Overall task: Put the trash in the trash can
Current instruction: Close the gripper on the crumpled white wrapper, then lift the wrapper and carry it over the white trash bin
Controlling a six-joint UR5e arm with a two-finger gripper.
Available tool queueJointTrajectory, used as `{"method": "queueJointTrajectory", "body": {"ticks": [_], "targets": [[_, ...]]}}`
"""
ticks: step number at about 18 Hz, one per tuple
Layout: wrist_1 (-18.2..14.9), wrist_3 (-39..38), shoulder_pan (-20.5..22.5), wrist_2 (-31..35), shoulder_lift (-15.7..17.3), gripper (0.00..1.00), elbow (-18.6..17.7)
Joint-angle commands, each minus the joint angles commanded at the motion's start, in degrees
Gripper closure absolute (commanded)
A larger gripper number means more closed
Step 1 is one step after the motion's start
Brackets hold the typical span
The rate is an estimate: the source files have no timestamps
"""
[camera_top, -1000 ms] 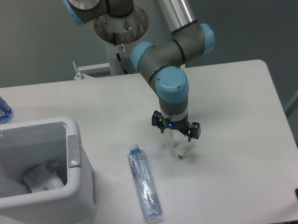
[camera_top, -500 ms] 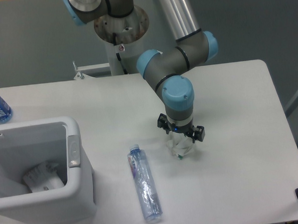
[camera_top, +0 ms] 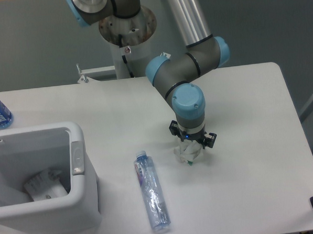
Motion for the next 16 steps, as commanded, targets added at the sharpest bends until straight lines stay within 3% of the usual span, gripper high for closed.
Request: {"method": "queueJointTrajectory", "body": {"ticks": [5,11,16], "targets": [[0.00,-0.53,-0.09,0.00,0.53,0.95,0.09],[-0.35,-0.27,-0.09,-2.10,2.55,1.00,1.40],[-0.70,-0.61,2.28,-15.61,7.46,1.00,3.95]]}}
